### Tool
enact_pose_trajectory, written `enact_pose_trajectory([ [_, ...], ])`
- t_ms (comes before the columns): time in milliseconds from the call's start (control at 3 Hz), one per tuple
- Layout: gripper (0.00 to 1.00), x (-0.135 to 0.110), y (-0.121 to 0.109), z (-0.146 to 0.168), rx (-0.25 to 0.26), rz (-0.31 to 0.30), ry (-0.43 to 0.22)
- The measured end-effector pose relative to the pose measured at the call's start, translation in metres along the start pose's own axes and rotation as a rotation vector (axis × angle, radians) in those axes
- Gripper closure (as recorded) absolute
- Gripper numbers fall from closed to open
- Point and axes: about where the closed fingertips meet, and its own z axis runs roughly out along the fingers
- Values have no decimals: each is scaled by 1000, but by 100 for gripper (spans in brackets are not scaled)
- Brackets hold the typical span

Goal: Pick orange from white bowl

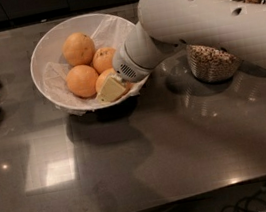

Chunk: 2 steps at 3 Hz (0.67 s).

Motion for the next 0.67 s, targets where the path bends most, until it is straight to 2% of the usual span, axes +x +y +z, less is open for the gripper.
enact_pose_trajectory([
  [667,32,-1,-4,15,20,16,24],
])
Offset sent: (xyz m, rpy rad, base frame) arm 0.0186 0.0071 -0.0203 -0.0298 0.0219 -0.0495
